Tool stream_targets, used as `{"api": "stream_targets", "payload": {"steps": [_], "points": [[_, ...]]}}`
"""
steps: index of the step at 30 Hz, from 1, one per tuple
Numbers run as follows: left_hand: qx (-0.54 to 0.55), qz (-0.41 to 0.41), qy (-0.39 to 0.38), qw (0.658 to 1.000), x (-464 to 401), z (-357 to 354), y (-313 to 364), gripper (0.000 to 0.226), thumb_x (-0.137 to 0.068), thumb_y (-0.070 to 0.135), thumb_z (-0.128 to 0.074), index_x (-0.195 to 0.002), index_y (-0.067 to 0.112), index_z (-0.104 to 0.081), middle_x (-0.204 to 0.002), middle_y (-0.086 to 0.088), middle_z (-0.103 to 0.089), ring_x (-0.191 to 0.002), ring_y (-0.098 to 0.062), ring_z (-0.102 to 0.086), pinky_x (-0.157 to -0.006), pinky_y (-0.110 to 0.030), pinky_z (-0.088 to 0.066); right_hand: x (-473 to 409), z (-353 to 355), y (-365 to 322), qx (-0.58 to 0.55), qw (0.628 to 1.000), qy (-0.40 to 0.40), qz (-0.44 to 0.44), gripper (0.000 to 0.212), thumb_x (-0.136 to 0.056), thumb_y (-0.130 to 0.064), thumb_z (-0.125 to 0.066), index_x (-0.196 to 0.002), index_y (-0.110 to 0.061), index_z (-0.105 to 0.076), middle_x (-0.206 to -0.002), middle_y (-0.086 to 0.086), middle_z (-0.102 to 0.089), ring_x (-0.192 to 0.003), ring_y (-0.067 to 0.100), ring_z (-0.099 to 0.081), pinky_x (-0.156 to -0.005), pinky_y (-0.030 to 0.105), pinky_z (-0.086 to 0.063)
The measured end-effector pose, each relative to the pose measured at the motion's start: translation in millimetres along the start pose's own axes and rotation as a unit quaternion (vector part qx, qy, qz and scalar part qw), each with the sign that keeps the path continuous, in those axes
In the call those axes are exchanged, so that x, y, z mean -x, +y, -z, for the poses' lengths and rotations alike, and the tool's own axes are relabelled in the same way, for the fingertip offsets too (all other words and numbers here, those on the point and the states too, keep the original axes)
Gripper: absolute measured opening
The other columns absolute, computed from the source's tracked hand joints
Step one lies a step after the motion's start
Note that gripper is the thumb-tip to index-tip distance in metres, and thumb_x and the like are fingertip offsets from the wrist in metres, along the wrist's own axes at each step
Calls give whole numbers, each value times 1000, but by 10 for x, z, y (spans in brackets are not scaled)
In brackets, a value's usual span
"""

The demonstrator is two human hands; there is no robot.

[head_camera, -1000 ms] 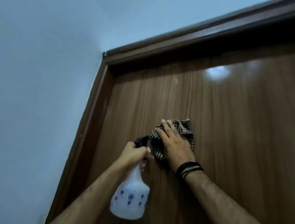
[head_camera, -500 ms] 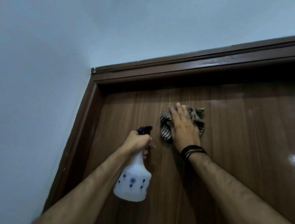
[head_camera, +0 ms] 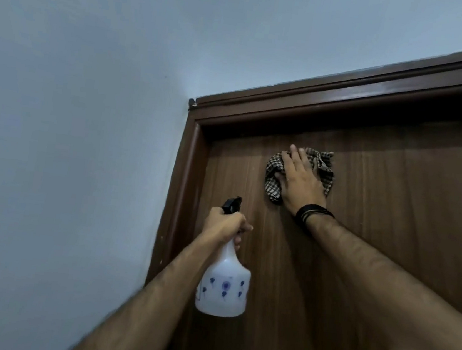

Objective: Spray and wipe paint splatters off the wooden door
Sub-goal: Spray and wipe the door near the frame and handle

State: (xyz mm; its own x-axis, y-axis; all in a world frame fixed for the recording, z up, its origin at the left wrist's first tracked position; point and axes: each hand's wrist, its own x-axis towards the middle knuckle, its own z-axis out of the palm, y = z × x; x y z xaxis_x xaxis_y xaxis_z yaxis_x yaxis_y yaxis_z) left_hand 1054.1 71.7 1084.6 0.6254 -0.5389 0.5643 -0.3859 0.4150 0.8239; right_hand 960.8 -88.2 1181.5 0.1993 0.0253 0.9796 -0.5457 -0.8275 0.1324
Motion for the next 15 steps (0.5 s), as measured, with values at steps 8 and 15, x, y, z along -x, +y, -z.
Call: {"api": "stream_targets", "payload": {"steps": [8, 15], "points": [[5, 27, 83, 996, -124, 605, -370, 13, -78, 0, -65, -90, 3, -68, -62, -10, -63, -45, -18, -50, -54, -31, -45, 304, -629, -892, 6, 959, -183, 216, 57, -106, -27, -41, -158, -20, -19, -167, -1, 0, -153, 16, 2, -118, 42, -26], [13, 11, 39, 999, -174, 594, -297, 10, -76, -4, -66, -78, 5, -64, -59, -11, -56, -42, -19, -45, -50, -30, -40, 261, -508, -892, 24, 959, -174, 224, 55, -105, -27, -42, -157, -28, -22, -167, -5, -2, -153, 14, -1, -118, 42, -22]]}}
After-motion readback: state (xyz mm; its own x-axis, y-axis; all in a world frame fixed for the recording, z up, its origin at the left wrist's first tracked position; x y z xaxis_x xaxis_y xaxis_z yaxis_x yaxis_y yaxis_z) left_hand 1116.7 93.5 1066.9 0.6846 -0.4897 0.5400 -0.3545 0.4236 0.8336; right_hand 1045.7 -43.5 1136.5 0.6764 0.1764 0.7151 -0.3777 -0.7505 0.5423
